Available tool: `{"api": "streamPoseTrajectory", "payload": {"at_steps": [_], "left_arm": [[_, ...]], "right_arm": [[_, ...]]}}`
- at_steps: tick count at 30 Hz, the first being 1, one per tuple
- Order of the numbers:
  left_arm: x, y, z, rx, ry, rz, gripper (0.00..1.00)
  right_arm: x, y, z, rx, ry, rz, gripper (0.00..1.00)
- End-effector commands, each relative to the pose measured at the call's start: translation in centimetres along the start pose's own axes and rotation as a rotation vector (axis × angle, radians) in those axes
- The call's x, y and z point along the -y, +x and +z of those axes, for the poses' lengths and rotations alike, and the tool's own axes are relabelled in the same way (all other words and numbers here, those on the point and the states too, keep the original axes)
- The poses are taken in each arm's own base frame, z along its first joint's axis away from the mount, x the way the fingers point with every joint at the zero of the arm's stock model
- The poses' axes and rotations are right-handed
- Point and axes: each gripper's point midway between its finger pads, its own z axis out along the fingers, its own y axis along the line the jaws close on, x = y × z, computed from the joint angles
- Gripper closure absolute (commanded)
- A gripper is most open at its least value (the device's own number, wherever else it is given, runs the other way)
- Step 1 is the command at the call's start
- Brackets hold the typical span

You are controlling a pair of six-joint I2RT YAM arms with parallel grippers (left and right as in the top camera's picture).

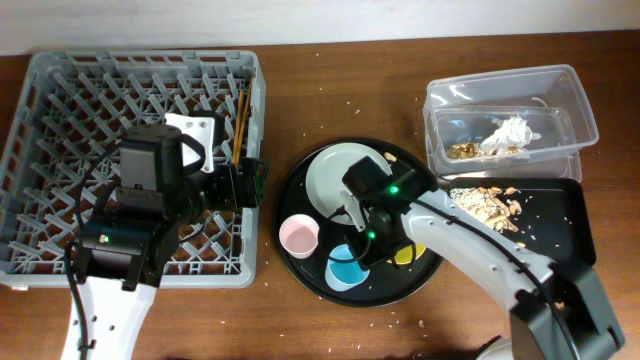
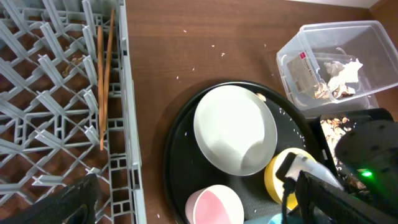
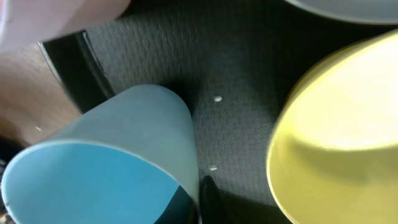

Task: Sort waste into correct bins and load items into the dishwasher rack
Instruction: 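Grasp the blue cup with right gripper and lift toward left gripper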

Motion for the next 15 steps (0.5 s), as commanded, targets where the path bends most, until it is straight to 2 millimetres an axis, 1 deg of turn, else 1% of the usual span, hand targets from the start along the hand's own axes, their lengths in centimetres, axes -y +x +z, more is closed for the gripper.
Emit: {"api": "streamPoseTrajectory", "payload": {"at_steps": [1, 2, 3, 4, 5, 6, 7, 8, 9, 10, 11, 13, 15], "left_arm": [[1.2, -0.9, -0.4, 0.026, 0.060, -0.019, 0.01], [1.9, -1.1, -0.5, 0.030, 0.103, -0.026, 0.01], [3.7, -1.6, -0.8, 0.046, 0.201, -0.011, 0.01], [4.6, -2.0, -1.0, 0.055, 0.256, -0.015, 0.01], [5.6, -2.5, -1.4, 0.068, 0.314, -0.026, 0.01], [6.7, -2.9, -1.8, 0.079, 0.376, -0.034, 0.01], [7.9, -3.4, -2.4, 0.091, 0.449, -0.035, 0.01], [9.4, -4.0, -3.4, 0.102, 0.556, -0.032, 0.01], [10.5, -4.6, -4.6, 0.108, 0.654, -0.033, 0.01], [11.0, -4.9, -5.4, 0.114, 0.711, -0.034, 0.01], [11.7, -5.9, -7.5, 0.125, 0.831, -0.034, 0.01], [12.6, -6.0, -9.2, 0.119, 0.931, 0.001, 0.01], [13.4, -5.6, -10.3, 0.094, 1.004, 0.033, 0.01]], "right_arm": [[-1.1, -3.0, -8.1, 0.211, 0.037, -0.037, 0.96], [-0.7, -3.2, -10.7, 0.244, 0.064, -0.047, 0.96], [0.0, -3.3, -14.7, 0.296, 0.076, -0.029, 0.96], [0.3, -3.5, -17.0, 0.341, 0.069, -0.028, 0.96], [0.1, -4.2, -19.4, 0.405, 0.032, -0.054, 0.96], [-0.8, -4.8, -21.4, 0.466, -0.033, -0.114, 0.96], [-2.0, -5.2, -23.1, 0.523, -0.119, -0.195, 0.96], [-3.7, -5.8, -24.9, 0.596, -0.247, -0.290, 0.96], [-4.8, -6.2, -26.1, 0.646, -0.349, -0.336, 0.96], [-5.3, -6.4, -26.7, 0.671, -0.409, -0.360, 0.96], [-6.6, -7.0, -28.4, 0.727, -0.561, -0.414, 0.96], [-8.3, -7.2, -30.3, 0.781, -0.715, -0.505, 0.96], [-9.4, -7.3, -31.7, 0.816, -0.819, -0.583, 0.96]]}}
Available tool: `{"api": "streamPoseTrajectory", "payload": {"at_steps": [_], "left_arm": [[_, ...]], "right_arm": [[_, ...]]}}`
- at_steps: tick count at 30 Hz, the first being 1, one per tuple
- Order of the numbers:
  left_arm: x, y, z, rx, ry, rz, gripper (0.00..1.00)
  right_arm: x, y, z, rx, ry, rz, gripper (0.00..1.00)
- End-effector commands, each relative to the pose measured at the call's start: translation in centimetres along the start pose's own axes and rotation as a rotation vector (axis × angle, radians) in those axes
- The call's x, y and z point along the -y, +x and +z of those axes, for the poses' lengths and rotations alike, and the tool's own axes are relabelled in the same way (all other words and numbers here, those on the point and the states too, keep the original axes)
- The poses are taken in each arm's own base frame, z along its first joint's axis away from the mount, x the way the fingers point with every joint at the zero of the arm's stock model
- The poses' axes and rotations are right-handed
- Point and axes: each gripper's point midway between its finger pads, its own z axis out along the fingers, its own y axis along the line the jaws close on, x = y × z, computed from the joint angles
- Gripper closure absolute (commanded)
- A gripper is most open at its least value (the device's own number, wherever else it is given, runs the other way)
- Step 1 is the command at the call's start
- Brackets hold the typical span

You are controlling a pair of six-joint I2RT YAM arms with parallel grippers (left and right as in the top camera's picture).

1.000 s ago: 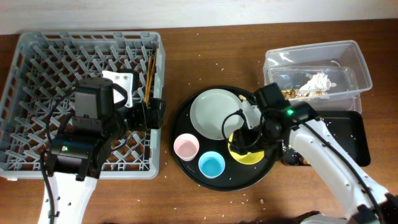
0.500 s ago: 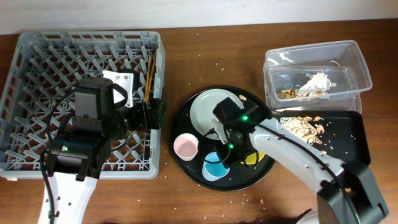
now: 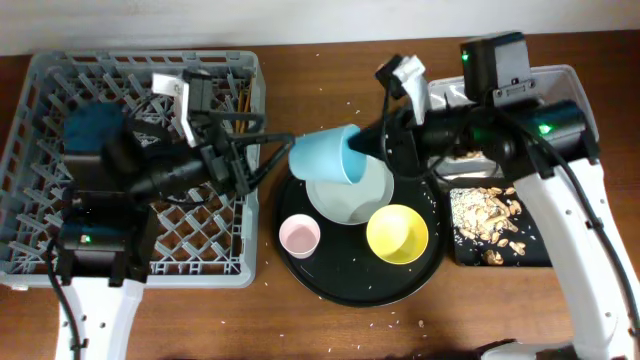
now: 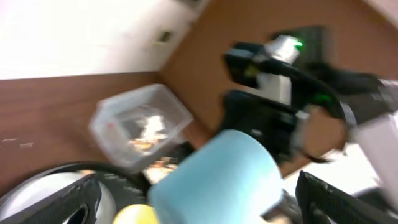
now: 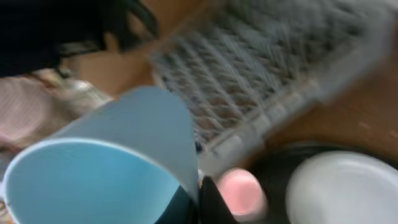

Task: Sort waste into correct bins and load items into the dishwasher rack
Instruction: 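Grasp the blue cup with right gripper and lift toward left gripper, then pass the blue cup from right gripper to left gripper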

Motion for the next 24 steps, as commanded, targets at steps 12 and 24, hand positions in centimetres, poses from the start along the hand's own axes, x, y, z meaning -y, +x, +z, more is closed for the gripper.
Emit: {"api": "streamPoseTrajectory", "payload": {"at_steps": [12, 24], "left_arm": [[6.7, 2.3, -0.4, -0.165, 0.332, 0.026, 0.11], [5.4, 0.6, 0.2, -0.080, 0.239, 0.047, 0.51]], "right_arm": [[-5.2, -3.6, -0.5, 0.124, -0.363, -0.106, 0.96], [-3.4, -4.2, -1.2, 0.141, -0.263, -0.055, 0.39]]}}
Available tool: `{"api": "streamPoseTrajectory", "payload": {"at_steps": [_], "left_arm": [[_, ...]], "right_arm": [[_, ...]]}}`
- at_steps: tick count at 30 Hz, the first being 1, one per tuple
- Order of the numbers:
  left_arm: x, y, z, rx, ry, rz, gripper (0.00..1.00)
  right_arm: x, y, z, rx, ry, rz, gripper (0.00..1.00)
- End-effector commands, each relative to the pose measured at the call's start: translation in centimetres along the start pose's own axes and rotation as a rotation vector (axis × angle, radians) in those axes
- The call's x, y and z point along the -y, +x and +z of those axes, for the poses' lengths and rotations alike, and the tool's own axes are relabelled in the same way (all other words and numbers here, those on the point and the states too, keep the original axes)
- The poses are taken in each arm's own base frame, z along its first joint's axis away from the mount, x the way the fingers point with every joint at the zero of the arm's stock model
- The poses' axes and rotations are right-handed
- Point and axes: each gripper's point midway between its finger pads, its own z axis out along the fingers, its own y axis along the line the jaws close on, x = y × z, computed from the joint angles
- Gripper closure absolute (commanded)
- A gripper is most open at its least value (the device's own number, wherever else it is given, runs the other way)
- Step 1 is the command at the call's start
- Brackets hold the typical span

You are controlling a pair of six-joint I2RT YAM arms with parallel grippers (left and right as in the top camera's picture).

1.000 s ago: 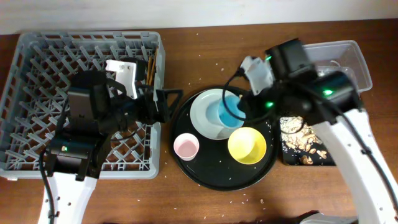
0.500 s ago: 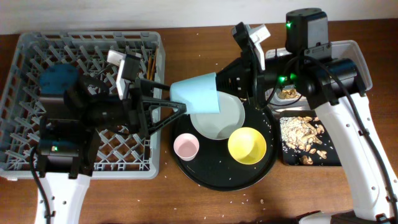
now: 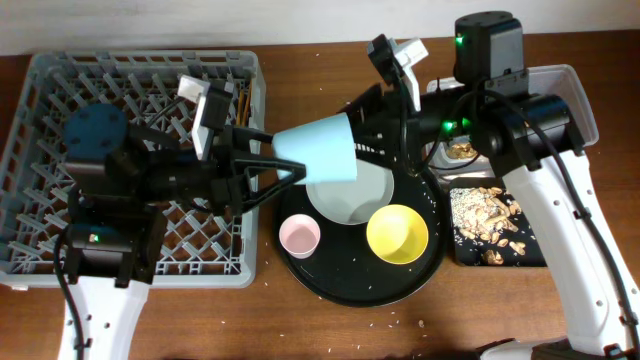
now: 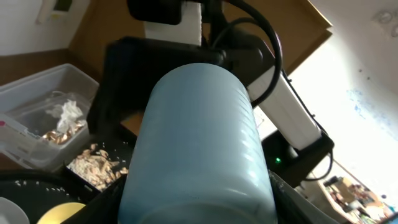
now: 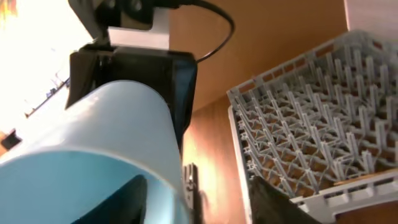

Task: Sort waste into correct bins and load items into the dishwasher rack
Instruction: 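Pass the blue cup from right gripper to left gripper, then lower the blue cup into the dish rack with left gripper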

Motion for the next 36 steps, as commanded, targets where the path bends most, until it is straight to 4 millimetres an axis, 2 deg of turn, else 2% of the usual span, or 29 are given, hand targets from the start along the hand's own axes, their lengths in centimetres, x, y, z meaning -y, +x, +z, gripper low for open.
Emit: {"api": "streamPoseTrajectory", "payload": {"at_steps": [1, 2, 3, 4, 5, 6, 7, 9, 10, 11, 12, 14, 15, 17, 20, 22, 23, 25, 27, 28, 29, 30, 32, 34, 35, 36], "left_arm": [[-1.6, -1.2, -0.2, 0.066, -0.110, 0.027, 0.51], [-3.7, -1.1, -0.5, 0.091, -0.213, 0.009, 0.51], [-6.4, -0.6, -1.3, 0.110, -0.359, -0.028, 0.51], [-10.4, 0.5, -3.3, 0.129, -0.598, -0.094, 0.51], [-13.4, 1.8, -5.7, 0.140, -0.810, -0.166, 0.51], [-15.3, 3.1, -8.1, 0.138, -0.984, -0.216, 0.51], [-17.1, 4.9, -11.7, 0.125, -1.208, -0.267, 0.51], [-18.0, 6.6, -15.9, 0.121, -1.395, -0.333, 0.51], [-18.2, 7.6, -18.8, 0.148, -1.492, -0.413, 0.50], [-18.2, 8.3, -20.7, 0.169, -1.545, -0.465, 0.50], [-18.1, 9.1, -23.7, 0.205, -1.624, -0.531, 0.51], [-17.6, 10.3, -28.3, 0.282, -1.724, -0.634, 0.51], [-17.4, 10.9, -30.0, 0.312, -1.760, -0.682, 0.50], [-17.6, 12.0, -32.2, 0.335, -1.804, -0.756, 0.50], [-19.3, 13.5, -34.2, 0.314, -1.850, -0.841, 0.50], [-21.6, 14.4, -34.8, 0.282, -1.844, -0.894, 0.50], [-22.6, 15.1, -35.0, 0.256, -1.843, -0.924, 0.42], [-24.2, 16.2, -35.1, 0.227, -1.835, -0.979, 0.37], [-26.4, 17.8, -35.0, 0.180, -1.811, -1.044, 0.36], [-26.8, 17.9, -34.6, 0.178, -1.781, -1.056, 0.36], [-26.9, 17.8, -34.5, 0.183, -1.770, -1.054, 0.30], [-26.9, 17.2, -34.3, 0.199, -1.751, -1.041, 0.01], [-26.2, 14.9, -33.1, 0.233, -1.668, -1.021, 0.01], [-24.7, 10.7, -30.6, 0.203, -1.513, -0.890, 0.01], [-23.2, 7.9, -28.2, 0.154, -1.423, -0.768, 0.03], [-21.9, 6.3, -26.3, 0.102, -1.379, -0.667, 0.04]], "right_arm": [[1.3, -1.3, -2.9, 0.057, 0.100, 0.046, 0.37], [2.2, -1.8, -5.1, 0.098, 0.178, 0.106, 0.35], [2.7, -1.9, -6.4, 0.119, 0.229, 0.146, 0.34], [3.4, -1.4, -7.7, 0.135, 0.301, 0.211, 0.33], [4.1, -0.6, -8.3, 0.129, 0.366, 0.266, 0.32], [5.2, 0.9, -8.9, 0.106, 0.459, 0.344, 0.31], [6.7, 3.6, -9.6, 0.044, 0.591, 0.453, 0.30], [7.8, 6.7, -9.8, -0.055, 0.729, 0.536, 0.29], [7.9, 8.1, -9.1, -0.119, 0.773, 0.548, 0.29], [7.7, 8.9, -8.4, -0.167, 0.790, 0.547, 0.28], [7.5, 9.8, -7.3, -0.222, 0.805, 0.530, 0.27], [7.3, 11.1, -5.5, -0.305, 0.827, 0.490, 0.24], [7.2, 11.5, -4.9, -0.334, 0.834, 0.474, 0.23], [7.0, 12.1, -3.6, -0.378, 0.830, 0.449, 0.23], [7.1, 12.8, -2.4, -0.415, 0.811, 0.451, 0.23], [7.3, 13.1, -2.4, -0.425, 0.812, 0.465, 0.23], [7.3, 13.1, -2.4, -0.426, 0.812, 0.466, 0.23], [7.3, 13.1, -2.4, -0.426, 0.812, 0.466, 0.23], [7.3, 13.2, -2.4, -0.428, 0.812, 0.468, 0.22], [7.3, 13.2, -2.4, -0.429, 0.812, 0.469, 0.22], [7.3, 13.2, -2.4, -0.429, 0.813, 0.469, 0.22], [7.3, 13.2, -2.4, -0.429, 0.813, 0.469, 0.22], [7.4, 13.2, -2.5, -0.430, 0.821, 0.472, 0.21], [8.2, 13.8, -2.2, -0.446, 0.824, 0.500, 0.21], [9.1, 14.5, -1.9, -0.456, 0.832, 0.553, 0.24], [10.0, 15.5, -1.2, -0.482, 0.829, 0.580, 0.30]]}}
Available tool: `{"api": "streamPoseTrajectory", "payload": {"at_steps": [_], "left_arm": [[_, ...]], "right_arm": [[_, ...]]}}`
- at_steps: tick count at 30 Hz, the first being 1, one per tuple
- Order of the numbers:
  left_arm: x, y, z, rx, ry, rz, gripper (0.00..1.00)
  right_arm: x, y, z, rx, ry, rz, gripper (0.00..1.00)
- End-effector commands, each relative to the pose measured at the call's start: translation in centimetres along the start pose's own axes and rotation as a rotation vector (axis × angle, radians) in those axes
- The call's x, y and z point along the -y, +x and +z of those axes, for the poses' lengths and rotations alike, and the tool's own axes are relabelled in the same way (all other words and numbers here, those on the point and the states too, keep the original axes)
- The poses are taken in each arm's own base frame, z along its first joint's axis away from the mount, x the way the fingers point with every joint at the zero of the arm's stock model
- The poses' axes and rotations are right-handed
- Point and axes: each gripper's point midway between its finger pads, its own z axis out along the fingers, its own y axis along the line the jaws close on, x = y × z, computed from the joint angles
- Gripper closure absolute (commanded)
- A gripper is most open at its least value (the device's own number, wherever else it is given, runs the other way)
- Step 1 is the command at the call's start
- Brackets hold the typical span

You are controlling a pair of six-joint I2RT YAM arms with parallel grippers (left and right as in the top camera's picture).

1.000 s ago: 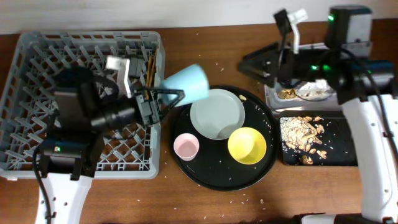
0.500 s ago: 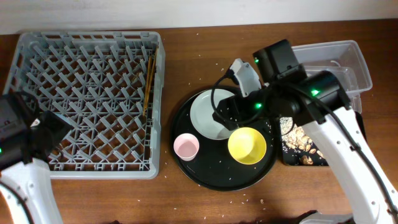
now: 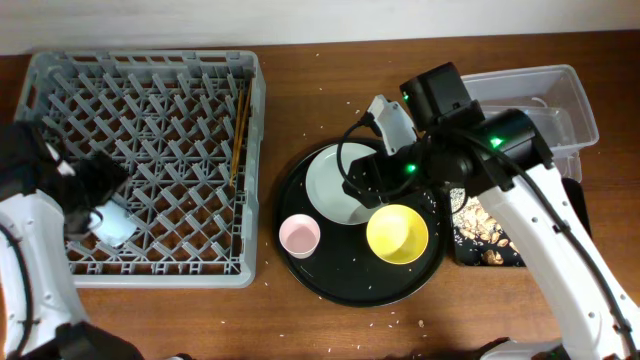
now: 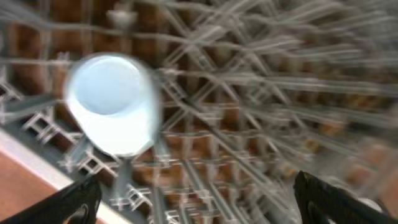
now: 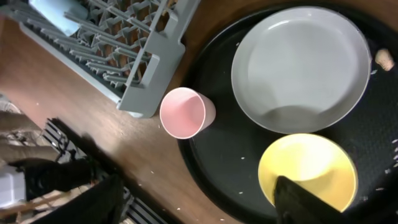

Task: Sort waste into correct bins and load items into the dishwasher rack
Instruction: 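Lower the blue cup into the dish rack with left gripper, then grasp the pink cup with the right gripper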

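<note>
The light blue cup [image 3: 112, 225] rests in the front left part of the grey dishwasher rack [image 3: 250, 150]; the left wrist view shows its mouth [image 4: 112, 102] facing the camera. My left gripper [image 4: 199, 205] hangs open just above it, holding nothing. On the black round tray [image 3: 330, 285] stand a pink cup [image 3: 299, 236], a yellow bowl [image 3: 397, 233] and a white plate [image 3: 335, 180]. My right gripper [image 5: 199, 202] is open over the tray, with the pink cup [image 5: 183, 113] and yellow bowl [image 5: 308, 171] below it.
A pair of chopsticks [image 3: 238, 135] lies in the rack's right side. A clear plastic bin [image 3: 545, 95] stands at the back right, and a black bin with food scraps [image 3: 480, 215] sits in front of it. Crumbs dot the brown table [image 3: 330, 60].
The blue cup was in the air between both grippers over the rack's right edge. Now it lies in the rack's front left, and both grippers are open and apart.
My right gripper was shut on the blue cup on the tray. Then it held the cup up, pointing it at the left gripper. Then the left fingers were around the cup. Now the cup is in the rack and my right gripper is back over the tray.
</note>
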Motion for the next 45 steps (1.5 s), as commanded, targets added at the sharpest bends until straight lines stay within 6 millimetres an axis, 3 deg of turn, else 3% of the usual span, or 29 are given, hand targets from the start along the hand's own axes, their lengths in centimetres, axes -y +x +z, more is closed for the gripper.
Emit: {"api": "streamPoseTrajectory", "payload": {"at_steps": [1, 3, 5, 8, 10, 13, 16, 21, 24, 29, 34, 36, 38, 40, 42, 45], "left_arm": [[8.2, 1.5, -6.7, 0.075, 0.250, 0.354, 0.04], [11.8, 5.0, -9.3, 0.104, 0.321, 0.560, 0.03], [12.8, 6.6, -10.1, 0.103, 0.333, 0.613, 0.03], [12.9, 8.6, -10.2, 0.046, 0.340, 0.638, 0.02], [12.7, 9.3, -10.1, 0.014, 0.336, 0.640, 0.02], [12.8, 10.2, -10.2, -0.018, 0.357, 0.644, 0.02], [13.3, 10.4, -10.4, -0.024, 0.387, 0.646, 0.01], [13.4, 10.3, -10.4, -0.020, 0.393, 0.647, 0.01], [13.6, 10.1, -10.5, -0.009, 0.397, 0.649, 0.01], [13.5, 10.1, -10.5, -0.011, 0.396, 0.649, 0.01], [13.5, 10.2, -10.5, -0.015, 0.396, 0.648, 0.01], [13.5, 10.2, -10.5, -0.016, 0.395, 0.648, 0.01], [13.9, 10.5, -10.7, -0.025, 0.425, 0.650, 0.01], [14.6, 11.3, -11.1, -0.055, 0.490, 0.652, 0.01], [15.8, 12.7, -11.9, -0.100, 0.581, 0.665, 0.01], [18.1, 15.3, -13.6, -0.179, 0.748, 0.703, 0.01]], "right_arm": [[1.1, 0.6, 4.4, -0.110, 0.021, 0.061, 0.34], [0.1, 2.4, 9.4, -0.227, 0.012, 0.024, 0.41], [-0.6, 3.7, 11.9, -0.288, 0.009, -0.005, 0.43], [-1.1, 5.5, 17.5, -0.359, 0.047, -0.011, 0.47], [-0.9, 6.1, 19.4, -0.384, 0.070, -0.002, 0.49], [2.1, 6.1, 21.2, -0.383, 0.205, 0.039, 0.57], [1.8, 6.0, 20.8, -0.389, 0.173, 0.023, 0.61], [-0.2, 3.9, 16.5, -0.271, 0.139, -0.042, 0.61], [-0.4, 3.7, 15.7, -0.255, 0.135, -0.045, 0.61], [0.2, 4.2, 16.2, -0.268, 0.171, -0.052, 0.57], [3.4, 7.7, 20.5, -0.320, 0.236, -0.005, 0.58], [3.2, 7.8, 20.6, -0.321, 0.222, -0.002, 0.73], [1.3, 6.9, 19.9, -0.303, 0.132, -0.048, 0.92], [0.3, 5.0, 17.7, -0.253, 0.120, -0.053, 0.96], [-0.6, 1.6, 13.2, -0.158, 0.089, -0.068, 0.96], [-3.7, -2.7, 4.2, 0.026, -0.132, -0.187, 0.96]]}}
